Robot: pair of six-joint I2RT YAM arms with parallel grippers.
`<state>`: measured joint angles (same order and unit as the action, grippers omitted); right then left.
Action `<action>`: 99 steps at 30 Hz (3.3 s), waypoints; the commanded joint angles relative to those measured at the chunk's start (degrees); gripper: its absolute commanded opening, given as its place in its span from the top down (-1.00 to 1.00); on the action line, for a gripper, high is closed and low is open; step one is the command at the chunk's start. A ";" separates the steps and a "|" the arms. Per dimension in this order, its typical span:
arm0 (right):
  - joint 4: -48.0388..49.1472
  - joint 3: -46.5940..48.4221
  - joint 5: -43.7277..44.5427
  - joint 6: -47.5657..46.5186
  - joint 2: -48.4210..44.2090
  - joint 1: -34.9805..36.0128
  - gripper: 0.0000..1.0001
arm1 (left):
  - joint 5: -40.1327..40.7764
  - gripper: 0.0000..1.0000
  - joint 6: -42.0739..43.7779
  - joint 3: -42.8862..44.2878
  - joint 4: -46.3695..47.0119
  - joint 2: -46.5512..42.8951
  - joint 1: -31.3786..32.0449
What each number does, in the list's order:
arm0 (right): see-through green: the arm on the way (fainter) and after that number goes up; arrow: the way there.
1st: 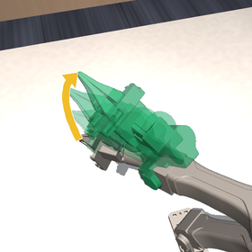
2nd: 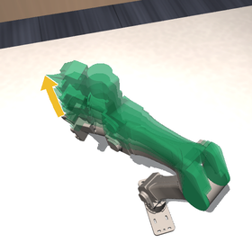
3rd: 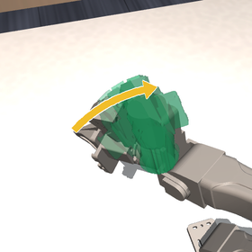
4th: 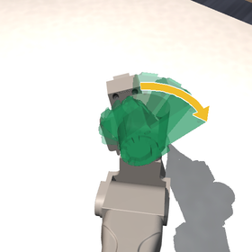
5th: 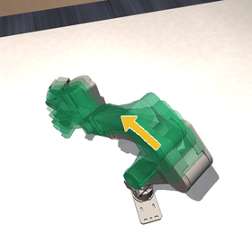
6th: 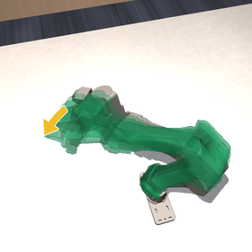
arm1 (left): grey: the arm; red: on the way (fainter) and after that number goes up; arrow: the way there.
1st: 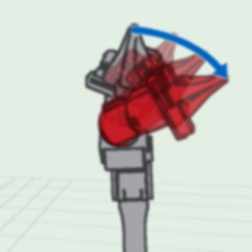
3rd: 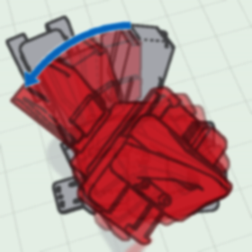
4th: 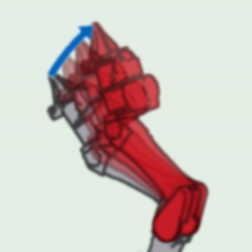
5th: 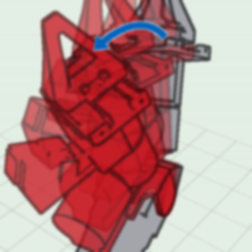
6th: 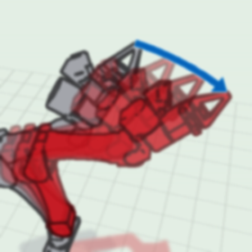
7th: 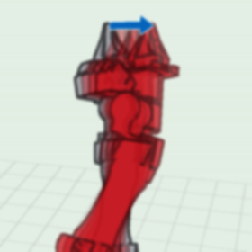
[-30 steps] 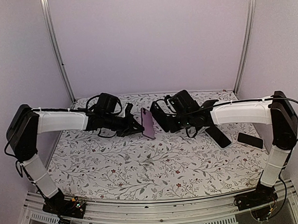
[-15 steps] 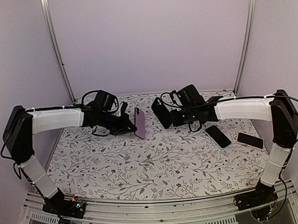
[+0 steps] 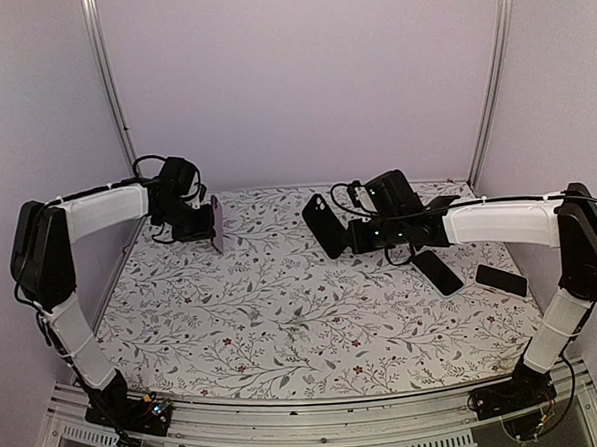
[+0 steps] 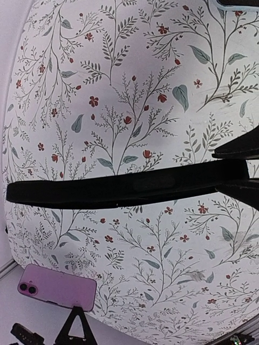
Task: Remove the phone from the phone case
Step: Place the phone at the center of the board, then place the phone case at the center of the board.
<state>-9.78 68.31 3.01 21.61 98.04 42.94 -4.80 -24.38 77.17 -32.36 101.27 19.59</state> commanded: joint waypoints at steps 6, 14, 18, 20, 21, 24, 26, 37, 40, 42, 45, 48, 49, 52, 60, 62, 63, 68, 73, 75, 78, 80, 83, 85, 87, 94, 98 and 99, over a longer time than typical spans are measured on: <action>2.96 -1.65 -2.39 -0.26 -4.18 -1.28 1.00 | 13.15 1.00 7.42 11.62 -9.59 8.16 -3.53; 3.46 -2.85 -5.14 -0.60 -5.21 -1.37 1.00 | 17.16 1.00 10.70 24.37 -19.18 18.02 -3.47; 4.04 -3.86 -5.33 -0.39 -5.64 -1.40 1.00 | 17.10 1.00 10.93 27.90 -21.49 21.01 -3.26; 4.30 -4.19 -5.50 -0.34 -5.67 -1.44 1.00 | 16.50 1.00 10.91 28.38 -21.65 21.68 -3.04; 4.45 -4.37 -5.51 -0.27 -5.67 -1.42 1.00 | 16.41 1.00 10.81 28.60 -21.74 21.97 -2.95; 4.93 -4.78 -5.71 -0.10 -5.79 -1.63 1.00 | 15.57 0.94 10.60 28.95 -21.69 22.76 -2.84; 5.03 -4.86 -5.93 -0.05 -5.76 -1.63 1.00 | 15.12 0.90 10.47 29.13 -21.67 23.27 -2.81; 5.03 -5.80 -6.17 -0.18 -6.19 -2.07 1.00 | 13.01 0.50 9.35 29.93 -20.87 25.01 -1.95; 5.02 -5.99 -6.18 -0.08 -6.28 -2.15 1.00 | 12.32 0.48 9.18 30.15 -20.44 25.18 -1.67; 5.02 -6.09 -6.17 0.01 -6.43 -2.23 1.00 | 11.91 0.46 9.03 30.39 -20.38 25.16 -1.39; 5.03 -6.15 -6.04 0.01 -6.53 -2.33 1.00 | 11.33 0.42 8.71 30.41 -19.84 24.71 -1.09; 4.84 -6.16 -5.95 0.02 -6.65 -2.59 1.00 | 10.05 0.38 8.30 29.97 -18.80 23.65 -0.90; 4.78 -6.09 -5.91 0.02 -6.70 -2.72 1.00 | 9.65 0.36 8.25 29.66 -18.34 23.11 -0.80; 4.44 -5.97 -5.86 0.02 -6.80 -3.35 1.00 | 8.21 0.26 7.80 28.17 -16.21 21.02 -0.51; 3.89 -5.80 -7.85 0.62 -7.25 -7.27 1.00 | 1.56 -0.11 5.73 19.47 -6.23 12.77 -0.28; 3.89 -5.76 -8.89 0.86 -7.13 -8.64 1.00 | -0.25 -0.23 5.18 17.17 -3.88 10.72 -0.34; 3.89 -5.72 -9.41 1.13 -7.09 -9.46 1.00 | -1.28 -0.31 4.90 15.88 -2.50 9.69 -0.19; 3.88 -5.11 -13.69 2.15 -5.76 -14.24 1.00 | -5.35 -0.77 4.85 10.39 3.31 4.90 1.13; 5.15 -4.37 -20.01 4.33 -2.88 -19.40 1.00 | -8.68 -0.97 4.09 6.41 7.25 1.83 2.53; 6.49 -4.60 -23.11 6.21 -1.86 -21.53 1.00 | -9.93 -0.99 3.72 4.62 8.94 0.43 2.73; 7.86 -4.82 -27.13 8.16 0.52 -24.63 1.00 | -11.70 -0.99 2.76 1.90 11.12 -1.83 2.90; 9.17 -5.26 -30.03 9.42 2.30 -26.82 1.00 | -12.46 -0.99 2.30 0.20 12.36 -3.38 2.98; 12.17 -5.50 -33.16 11.57 4.81 -29.11 0.99 | -13.39 -0.99 1.89 -2.02 13.67 -5.59 2.99; 12.42 -4.61 -33.53 12.08 6.32 -29.67 0.97 | -13.34 -0.99 1.83 -2.76 13.89 -6.79 3.03; 12.48 -3.63 -33.38 12.51 8.06 -29.82 0.97 | -13.48 -0.99 1.59 -3.38 14.32 -7.97 3.00; 13.10 -2.02 -31.43 15.22 13.11 -30.03 0.93 | -15.32 -0.99 1.09 -4.12 15.41 -10.28 3.23; 13.60 -2.26 -30.03 16.20 14.51 -30.01 0.93 | -15.65 -0.99 1.18 -4.45 15.42 -10.47 3.30; 13.83 -2.41 -30.04 16.33 14.54 -29.97 0.92 | -15.71 -0.99 1.10 -4.60 15.55 -10.48 3.37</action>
<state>1.32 64.82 -27.73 36.38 111.59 12.84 -19.29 -22.81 73.95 -18.22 92.20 22.31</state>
